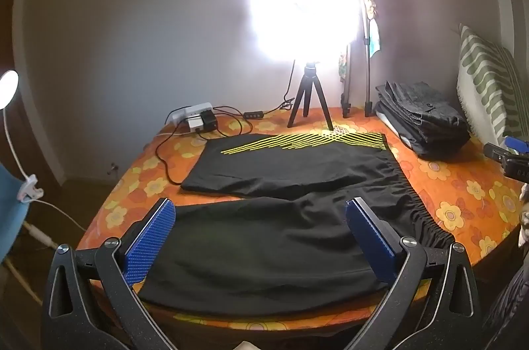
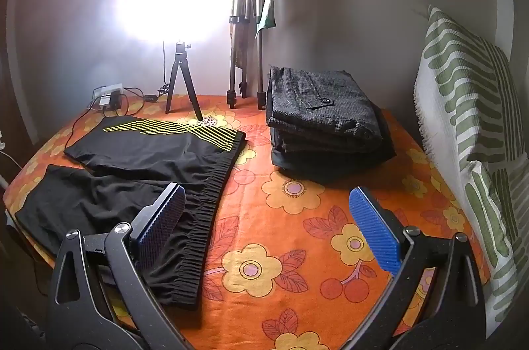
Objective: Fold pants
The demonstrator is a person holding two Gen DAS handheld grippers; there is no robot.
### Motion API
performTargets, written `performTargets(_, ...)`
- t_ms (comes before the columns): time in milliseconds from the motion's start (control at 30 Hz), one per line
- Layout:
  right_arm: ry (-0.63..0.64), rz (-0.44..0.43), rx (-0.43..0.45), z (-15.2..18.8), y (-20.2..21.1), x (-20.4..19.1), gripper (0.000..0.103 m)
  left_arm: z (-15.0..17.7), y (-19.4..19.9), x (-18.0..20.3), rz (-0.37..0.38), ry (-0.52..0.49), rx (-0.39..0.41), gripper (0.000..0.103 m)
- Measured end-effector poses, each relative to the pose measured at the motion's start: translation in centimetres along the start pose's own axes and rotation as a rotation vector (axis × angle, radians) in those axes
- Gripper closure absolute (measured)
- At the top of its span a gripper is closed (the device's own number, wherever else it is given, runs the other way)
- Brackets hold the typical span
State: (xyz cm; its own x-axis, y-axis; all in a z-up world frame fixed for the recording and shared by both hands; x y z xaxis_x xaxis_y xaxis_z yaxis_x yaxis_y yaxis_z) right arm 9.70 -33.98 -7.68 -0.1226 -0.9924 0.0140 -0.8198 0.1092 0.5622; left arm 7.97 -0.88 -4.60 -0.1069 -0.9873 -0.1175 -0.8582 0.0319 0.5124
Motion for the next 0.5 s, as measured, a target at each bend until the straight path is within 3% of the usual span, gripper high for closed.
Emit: performTargets(500, 0.001, -0.007, 0.003, -0.02, 0.32, -0.07, 0.002, 0.41, 0.19, -0.76, -0.008, 0.028, 0.012, 0.0)
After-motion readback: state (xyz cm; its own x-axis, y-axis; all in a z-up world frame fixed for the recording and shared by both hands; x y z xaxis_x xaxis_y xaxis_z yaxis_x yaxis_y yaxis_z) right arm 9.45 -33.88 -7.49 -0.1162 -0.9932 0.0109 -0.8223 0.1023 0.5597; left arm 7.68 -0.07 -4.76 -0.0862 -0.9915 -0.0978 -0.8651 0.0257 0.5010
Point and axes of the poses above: each gripper's, at about its wrist camera, not at the fingertips, and y roughly against the way its jaws point, x to its right, z to its underside, the point moved 9 cm from there along -y, roughly the way its jaws point, and after that the axes turned 2 degrees about -y, right-handed, at the moved point
